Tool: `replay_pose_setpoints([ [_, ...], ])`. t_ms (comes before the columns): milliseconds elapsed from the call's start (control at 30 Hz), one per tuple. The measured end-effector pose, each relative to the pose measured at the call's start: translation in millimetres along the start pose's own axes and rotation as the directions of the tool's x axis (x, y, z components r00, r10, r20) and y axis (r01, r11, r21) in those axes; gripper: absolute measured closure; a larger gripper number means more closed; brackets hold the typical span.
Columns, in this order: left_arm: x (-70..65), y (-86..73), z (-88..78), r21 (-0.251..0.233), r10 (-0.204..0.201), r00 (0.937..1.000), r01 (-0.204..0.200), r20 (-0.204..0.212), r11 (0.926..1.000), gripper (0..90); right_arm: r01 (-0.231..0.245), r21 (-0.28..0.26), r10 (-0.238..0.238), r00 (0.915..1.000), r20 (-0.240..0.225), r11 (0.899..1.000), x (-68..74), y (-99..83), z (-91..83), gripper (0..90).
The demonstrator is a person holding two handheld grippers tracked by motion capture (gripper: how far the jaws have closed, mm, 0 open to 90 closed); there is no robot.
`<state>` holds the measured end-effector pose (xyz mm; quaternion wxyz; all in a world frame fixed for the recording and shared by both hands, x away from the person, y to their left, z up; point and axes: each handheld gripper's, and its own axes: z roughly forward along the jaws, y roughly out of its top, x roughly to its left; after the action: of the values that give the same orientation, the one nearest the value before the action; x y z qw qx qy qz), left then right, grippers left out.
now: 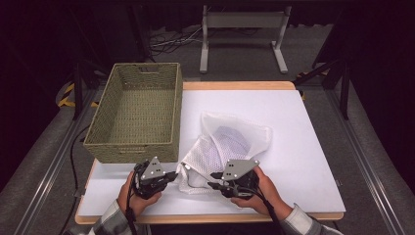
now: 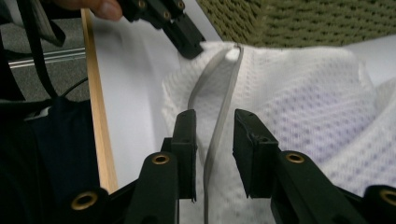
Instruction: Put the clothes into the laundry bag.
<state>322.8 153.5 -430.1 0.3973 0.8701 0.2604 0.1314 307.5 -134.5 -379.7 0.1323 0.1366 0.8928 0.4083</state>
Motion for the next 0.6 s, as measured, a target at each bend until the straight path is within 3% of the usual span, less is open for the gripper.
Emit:
replay_pose_setpoints([
  [200, 0.0, -2.6, -3.0, -0.014, -0.007, 0.9999, 0.007, 0.009, 0.9999, 89.2, 0.002, -0.012, -0.002, 1.0, -0.001, 1.0, -1.4, 18.4, 13.0, 73.8],
  [600, -7.2, -1.4, -7.5, -0.024, 0.035, 0.999, -0.034, 0.028, 0.9991, 89.2, -0.013, 0.019, 0.013, 0.9999, -0.006, 1.0, -5.7, 47.9, 41.7, 73.5],
])
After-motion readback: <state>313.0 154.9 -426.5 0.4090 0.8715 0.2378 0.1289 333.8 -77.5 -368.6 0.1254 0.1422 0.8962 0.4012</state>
